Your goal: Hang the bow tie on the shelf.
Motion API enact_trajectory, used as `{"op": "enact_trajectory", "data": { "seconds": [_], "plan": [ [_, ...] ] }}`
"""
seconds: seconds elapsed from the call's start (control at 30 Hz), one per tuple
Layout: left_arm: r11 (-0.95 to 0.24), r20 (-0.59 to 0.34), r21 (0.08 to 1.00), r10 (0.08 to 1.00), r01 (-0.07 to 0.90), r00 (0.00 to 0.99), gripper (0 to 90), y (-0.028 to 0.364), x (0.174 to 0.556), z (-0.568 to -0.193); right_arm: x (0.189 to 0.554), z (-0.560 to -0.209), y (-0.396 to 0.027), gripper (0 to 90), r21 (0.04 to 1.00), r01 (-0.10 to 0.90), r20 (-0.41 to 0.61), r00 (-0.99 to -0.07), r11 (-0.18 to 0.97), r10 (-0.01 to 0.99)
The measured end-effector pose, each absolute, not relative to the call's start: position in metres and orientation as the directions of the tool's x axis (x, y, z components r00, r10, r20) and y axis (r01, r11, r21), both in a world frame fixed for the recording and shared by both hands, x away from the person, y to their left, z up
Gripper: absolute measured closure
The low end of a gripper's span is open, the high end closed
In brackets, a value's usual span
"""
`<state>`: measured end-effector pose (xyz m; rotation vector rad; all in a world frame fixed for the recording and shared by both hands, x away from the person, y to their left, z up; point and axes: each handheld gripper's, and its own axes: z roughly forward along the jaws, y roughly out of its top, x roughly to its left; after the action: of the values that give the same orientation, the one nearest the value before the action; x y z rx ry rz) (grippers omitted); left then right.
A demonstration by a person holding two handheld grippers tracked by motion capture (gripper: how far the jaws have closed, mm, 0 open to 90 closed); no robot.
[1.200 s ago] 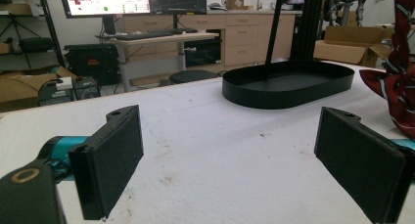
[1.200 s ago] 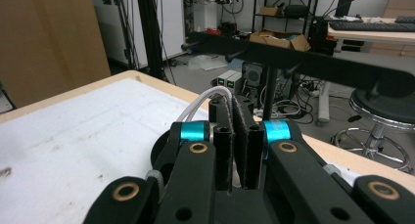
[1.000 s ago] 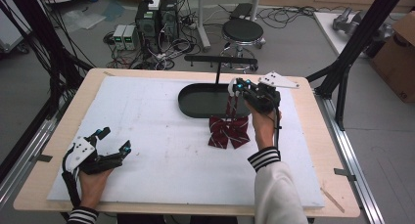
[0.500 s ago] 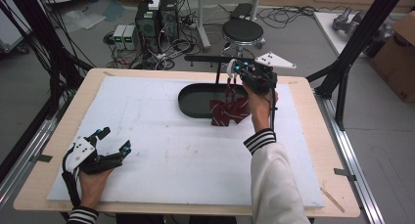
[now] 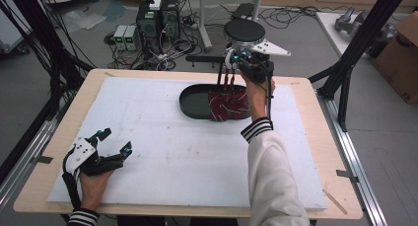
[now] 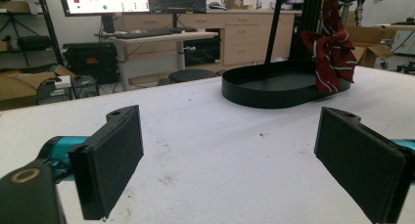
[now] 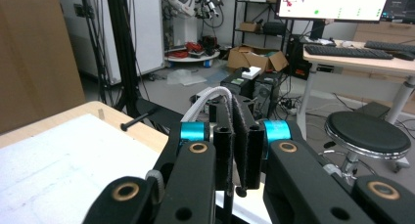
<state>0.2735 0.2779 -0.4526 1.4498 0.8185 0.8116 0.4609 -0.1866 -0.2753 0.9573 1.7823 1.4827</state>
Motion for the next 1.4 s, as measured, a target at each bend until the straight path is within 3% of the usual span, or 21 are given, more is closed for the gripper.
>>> {"op": "enact_trajectory", "data": {
  "seconds": [0.63,1.4],
  "plan": [
    [-0.025,0.011,0.999,0.863,0.022,0.505,11.1,0.278,0.274,-0.453,0.481,-0.271,-0.184,87.2,0.985,0.144,-0.003,-0.522,0.091,0.853],
    [-0.026,0.013,0.999,0.863,0.019,0.504,11.1,0.278,0.273,-0.453,0.490,-0.289,-0.185,86.9,0.957,0.199,-0.090,-0.486,0.210,0.870]
  ]
}}
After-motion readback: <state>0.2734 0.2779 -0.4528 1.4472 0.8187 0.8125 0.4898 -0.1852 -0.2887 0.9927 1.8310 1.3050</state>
